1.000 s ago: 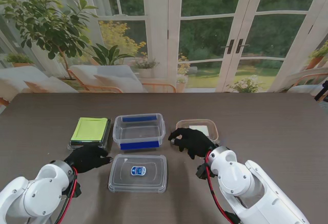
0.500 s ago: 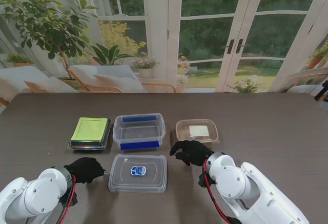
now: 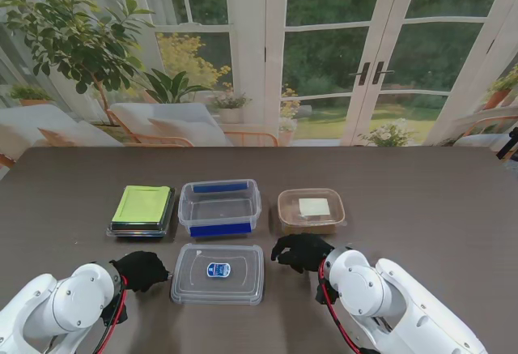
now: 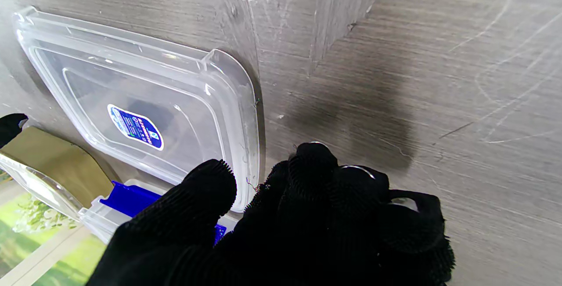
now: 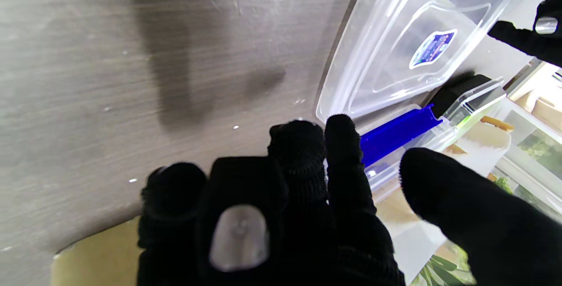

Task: Pair container bodies with their lids

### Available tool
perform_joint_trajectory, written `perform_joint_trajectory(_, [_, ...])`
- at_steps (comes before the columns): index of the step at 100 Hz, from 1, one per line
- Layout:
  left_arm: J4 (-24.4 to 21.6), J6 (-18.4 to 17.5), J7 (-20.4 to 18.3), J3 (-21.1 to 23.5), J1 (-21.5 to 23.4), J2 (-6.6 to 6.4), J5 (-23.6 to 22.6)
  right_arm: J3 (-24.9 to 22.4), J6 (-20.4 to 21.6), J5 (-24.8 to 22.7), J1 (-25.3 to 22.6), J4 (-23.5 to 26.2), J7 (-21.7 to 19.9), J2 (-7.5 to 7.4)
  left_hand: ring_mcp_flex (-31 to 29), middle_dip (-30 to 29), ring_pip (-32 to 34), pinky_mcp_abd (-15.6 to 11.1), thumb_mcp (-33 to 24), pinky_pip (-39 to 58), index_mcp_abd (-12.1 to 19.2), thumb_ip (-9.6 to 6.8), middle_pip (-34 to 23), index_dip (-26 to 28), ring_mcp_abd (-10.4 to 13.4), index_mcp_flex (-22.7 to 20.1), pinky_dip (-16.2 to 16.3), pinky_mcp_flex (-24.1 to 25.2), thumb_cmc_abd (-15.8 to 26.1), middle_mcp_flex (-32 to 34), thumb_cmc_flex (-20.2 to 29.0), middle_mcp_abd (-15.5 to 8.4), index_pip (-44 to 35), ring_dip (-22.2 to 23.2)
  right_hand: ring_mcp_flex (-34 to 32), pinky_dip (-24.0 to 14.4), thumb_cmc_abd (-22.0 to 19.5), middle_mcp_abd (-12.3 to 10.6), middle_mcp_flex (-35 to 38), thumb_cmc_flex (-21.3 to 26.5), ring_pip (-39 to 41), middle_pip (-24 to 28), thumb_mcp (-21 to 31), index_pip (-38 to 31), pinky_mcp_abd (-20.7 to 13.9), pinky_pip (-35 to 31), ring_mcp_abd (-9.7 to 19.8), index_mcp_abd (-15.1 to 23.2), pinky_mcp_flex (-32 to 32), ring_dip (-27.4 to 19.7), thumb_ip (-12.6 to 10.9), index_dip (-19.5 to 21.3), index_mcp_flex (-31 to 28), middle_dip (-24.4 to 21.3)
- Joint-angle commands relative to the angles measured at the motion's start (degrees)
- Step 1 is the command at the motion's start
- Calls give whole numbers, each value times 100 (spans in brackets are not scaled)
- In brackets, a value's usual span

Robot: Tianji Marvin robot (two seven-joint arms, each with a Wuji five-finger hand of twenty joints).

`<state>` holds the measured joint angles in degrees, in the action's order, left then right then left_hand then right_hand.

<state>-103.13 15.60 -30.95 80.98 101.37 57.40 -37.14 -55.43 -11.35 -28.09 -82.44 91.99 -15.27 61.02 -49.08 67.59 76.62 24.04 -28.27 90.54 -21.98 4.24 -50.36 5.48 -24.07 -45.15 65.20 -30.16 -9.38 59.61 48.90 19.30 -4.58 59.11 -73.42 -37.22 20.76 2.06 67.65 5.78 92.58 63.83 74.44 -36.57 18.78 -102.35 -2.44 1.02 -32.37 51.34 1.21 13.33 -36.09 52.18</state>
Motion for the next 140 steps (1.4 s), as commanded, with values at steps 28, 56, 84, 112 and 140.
perform_joint_trajectory(28, [46,75,-213,-118,-79,-9,51,330,-66,-277,126,-120,-241,-50,-97,174,391,-92,214,90,-13,-12,-76,-45,-162,272,-7,-41,160,62,-25,168,109,91,-190,20,20,-152,282,-228,419,148,148,127,-308,-718,394,-152,-3460,128,-208,-77,222,191])
perform_joint_trajectory(56, [129,81,-110,-215,-129,8,167,646,-135,-431,318,-267,-229,-53,-142,232,467,-85,308,129,127,-16,-161,-42,-146,233,33,-75,194,100,8,149,87,108,-193,16,-90,-231,314,-341,501,215,40,54,-440,-770,502,-151,-3471,186,-304,-45,315,247])
perform_joint_trajectory(84, [122,91,-51,-249,-96,18,257,991,-225,-414,527,-374,-222,-38,-140,253,471,-79,346,125,196,-24,-171,-28,-157,107,43,-74,200,106,28,159,43,98,-195,24,-191,-252,287,-438,500,209,-136,35,-468,-769,537,-189,-3471,198,-326,-36,417,258])
perform_joint_trajectory(112, [90,129,4,-265,-42,30,389,1165,-278,-330,621,-443,-167,-8,-144,278,480,-57,361,110,276,-29,-184,-10,-176,-32,54,-60,193,129,26,166,-7,102,-195,32,-235,-261,266,-449,490,206,-207,-50,-488,-766,544,-195,-3471,197,-363,2,489,264])
perform_joint_trajectory(140, [18,107,71,-246,57,46,503,1207,-261,-101,640,-485,-127,28,-135,301,481,-49,343,95,336,-36,-186,11,-194,-183,66,-37,174,141,9,186,-61,109,-195,45,-251,-251,223,-431,479,210,-217,-71,-482,-745,532,-185,-3466,191,-381,9,524,271])
